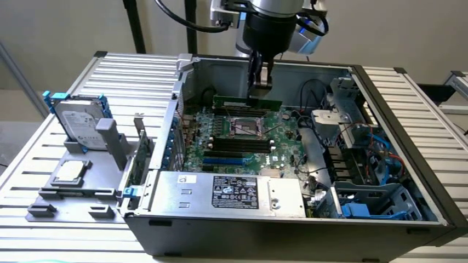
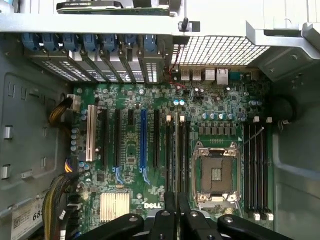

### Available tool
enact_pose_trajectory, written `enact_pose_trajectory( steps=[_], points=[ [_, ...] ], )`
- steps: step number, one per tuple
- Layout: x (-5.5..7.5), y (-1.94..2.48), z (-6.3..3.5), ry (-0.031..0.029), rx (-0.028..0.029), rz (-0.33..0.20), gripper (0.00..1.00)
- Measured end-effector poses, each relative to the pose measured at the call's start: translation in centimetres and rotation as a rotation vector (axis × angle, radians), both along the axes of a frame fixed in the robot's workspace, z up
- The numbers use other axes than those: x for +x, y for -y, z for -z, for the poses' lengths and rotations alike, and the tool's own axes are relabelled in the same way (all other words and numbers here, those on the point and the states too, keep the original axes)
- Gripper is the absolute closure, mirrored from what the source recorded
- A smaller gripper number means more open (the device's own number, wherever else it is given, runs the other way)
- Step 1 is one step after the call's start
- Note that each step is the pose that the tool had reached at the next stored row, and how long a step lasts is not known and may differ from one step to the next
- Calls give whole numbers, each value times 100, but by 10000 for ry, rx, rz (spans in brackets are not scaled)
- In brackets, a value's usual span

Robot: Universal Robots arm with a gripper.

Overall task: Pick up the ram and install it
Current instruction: 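Insert the ram into the slot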

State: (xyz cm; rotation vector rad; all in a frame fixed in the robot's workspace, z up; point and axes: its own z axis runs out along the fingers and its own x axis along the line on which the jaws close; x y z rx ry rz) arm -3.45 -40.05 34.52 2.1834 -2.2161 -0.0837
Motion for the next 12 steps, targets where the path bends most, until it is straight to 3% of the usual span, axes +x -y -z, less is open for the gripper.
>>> enact_pose_trajectory(
  steps=[12],
  points=[
    [3, 4, 218, 2, 18, 37, 87]
  ],
)
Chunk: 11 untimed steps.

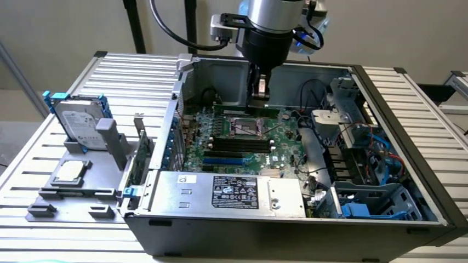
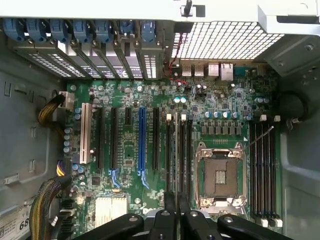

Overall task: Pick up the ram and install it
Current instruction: 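Insert the ram into the slot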

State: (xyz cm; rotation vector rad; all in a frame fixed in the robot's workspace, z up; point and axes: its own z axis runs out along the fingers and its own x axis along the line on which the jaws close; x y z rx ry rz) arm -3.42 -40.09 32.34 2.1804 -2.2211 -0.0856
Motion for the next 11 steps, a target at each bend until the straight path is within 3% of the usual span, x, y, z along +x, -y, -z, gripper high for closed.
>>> enact_pose_trajectory(
  steps=[11],
  points=[
    [12, 31, 200, 2, 21, 172, 87]
  ],
)
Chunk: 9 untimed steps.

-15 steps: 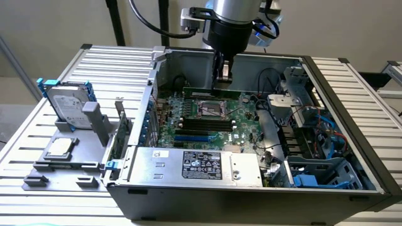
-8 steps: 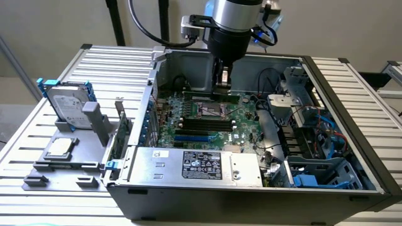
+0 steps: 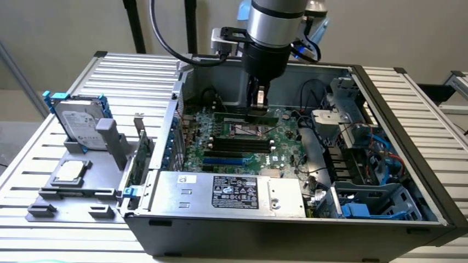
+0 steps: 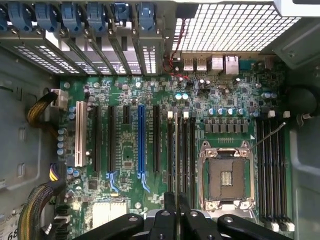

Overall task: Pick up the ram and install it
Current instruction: 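Insert the ram into the slot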

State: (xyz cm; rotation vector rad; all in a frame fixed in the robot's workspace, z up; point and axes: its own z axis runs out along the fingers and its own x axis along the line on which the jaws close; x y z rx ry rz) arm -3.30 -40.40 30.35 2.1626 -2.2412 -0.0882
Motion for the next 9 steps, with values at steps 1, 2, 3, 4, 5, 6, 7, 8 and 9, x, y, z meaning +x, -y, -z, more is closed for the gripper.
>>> enact_pose_trajectory(
  steps=[1, 2, 3, 4, 5, 6, 7, 8, 9],
  points=[
    [1, 3, 18, 1, 2, 8, 87],
    [1, 6, 38, 2, 5, 18, 87],
    [1, 8, 55, 2, 6, 26, 87],
    [2, 11, 74, 3, 9, 34, 87],
    [2, 13, 92, 4, 10, 40, 87],
    [3, 15, 110, 5, 14, 46, 87],
    [3, 18, 127, 6, 18, 51, 87],
    [4, 21, 147, 9, 25, 55, 87],
    [5, 24, 165, 12, 31, 58, 87]
  ],
)
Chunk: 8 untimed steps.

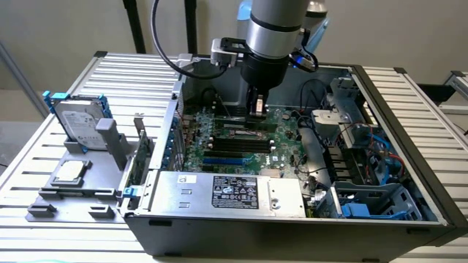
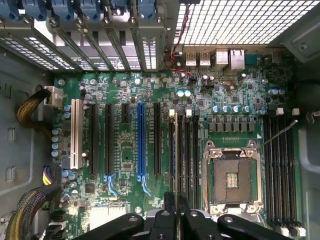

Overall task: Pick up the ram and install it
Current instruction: 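Insert the ram into the slot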

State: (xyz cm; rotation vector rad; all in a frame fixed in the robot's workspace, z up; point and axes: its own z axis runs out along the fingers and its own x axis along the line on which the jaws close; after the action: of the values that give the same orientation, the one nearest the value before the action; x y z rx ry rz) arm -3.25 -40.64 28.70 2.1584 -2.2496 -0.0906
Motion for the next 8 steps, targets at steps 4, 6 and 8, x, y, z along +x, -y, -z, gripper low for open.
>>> enact_pose_trajectory(
  steps=[4, 6, 8],
  points=[
    [3, 12, 72, 15, 26, 8, 87],
    [3, 18, 108, 31, 42, 10, 87],
    [3, 23, 142, 57, 55, 9, 87]
  ],
)
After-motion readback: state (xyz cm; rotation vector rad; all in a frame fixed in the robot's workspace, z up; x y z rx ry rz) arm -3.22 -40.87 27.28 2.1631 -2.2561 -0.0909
